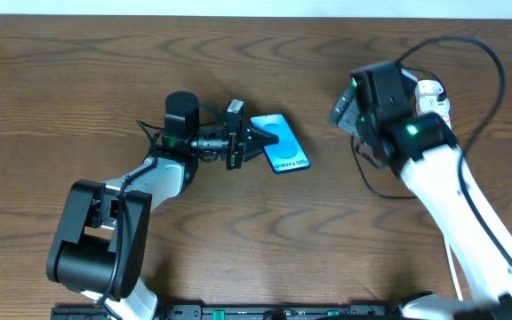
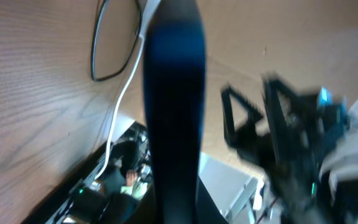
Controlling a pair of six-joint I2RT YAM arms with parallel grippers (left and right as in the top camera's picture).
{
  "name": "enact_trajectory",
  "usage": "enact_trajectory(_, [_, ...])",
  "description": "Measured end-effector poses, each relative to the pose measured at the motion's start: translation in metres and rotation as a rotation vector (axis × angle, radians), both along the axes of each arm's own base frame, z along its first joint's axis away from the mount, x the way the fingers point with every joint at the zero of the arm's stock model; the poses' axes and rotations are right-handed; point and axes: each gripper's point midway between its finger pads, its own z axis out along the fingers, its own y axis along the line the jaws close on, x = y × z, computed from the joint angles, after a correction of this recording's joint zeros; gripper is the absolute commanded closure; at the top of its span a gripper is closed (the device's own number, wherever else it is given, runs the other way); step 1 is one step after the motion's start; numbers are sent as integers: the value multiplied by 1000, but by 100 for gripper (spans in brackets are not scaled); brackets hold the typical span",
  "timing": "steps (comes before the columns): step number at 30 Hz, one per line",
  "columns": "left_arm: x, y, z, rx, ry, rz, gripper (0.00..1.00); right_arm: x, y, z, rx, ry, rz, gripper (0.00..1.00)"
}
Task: Plug charger to phone and switch on socket
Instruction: 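Move the right gripper toward the charger cable by the power strip, then grasp the black cable just behind its USB-C plug with the right gripper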
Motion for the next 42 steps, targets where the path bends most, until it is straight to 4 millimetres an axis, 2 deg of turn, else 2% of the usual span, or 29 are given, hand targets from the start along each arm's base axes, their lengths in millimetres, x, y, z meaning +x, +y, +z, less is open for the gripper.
enact_trajectory(5, [-7,-1,3,-16,-18,-45,92,22,-4,-54,-56,125,-6,16])
enact_trajectory(8, [-9,-1,3,-19,-23,-54,92,29,-5,-90,-88,197,4,18])
enact_trajectory(11, [-10,-1,4,-22,-29,-62,93,34,-5,-116,-107,241,9,18])
enact_trajectory(14, [-11,-1,4,-23,-31,-67,93,40,-4,-136,-116,258,12,19])
enact_trajectory(18, [-11,-1,4,-24,-31,-69,93,49,-4,-155,-119,262,14,29])
enact_trajectory(24, [-11,-1,4,-24,-31,-69,92,50,-15,-191,-136,327,-9,36])
enact_trajectory(27, [-11,-1,4,-25,-31,-70,93,55,-13,-194,-122,319,-9,38])
enact_trajectory(29, [-11,-1,4,-25,-31,-70,93,60,-9,-195,-104,308,-2,49])
enact_trajectory(34, [-11,-1,4,-24,-31,-69,93,67,-5,-196,-88,297,13,84])
enact_trajectory(36, [-11,-1,4,-24,-31,-69,93,68,-4,-196,-88,295,23,92])
enact_trajectory(39, [-11,-1,4,-24,-31,-69,92,67,1,-196,-78,306,75,98])
enact_trajectory(42, [-11,-1,4,-24,-31,-69,93,56,13,-197,-45,366,204,98])
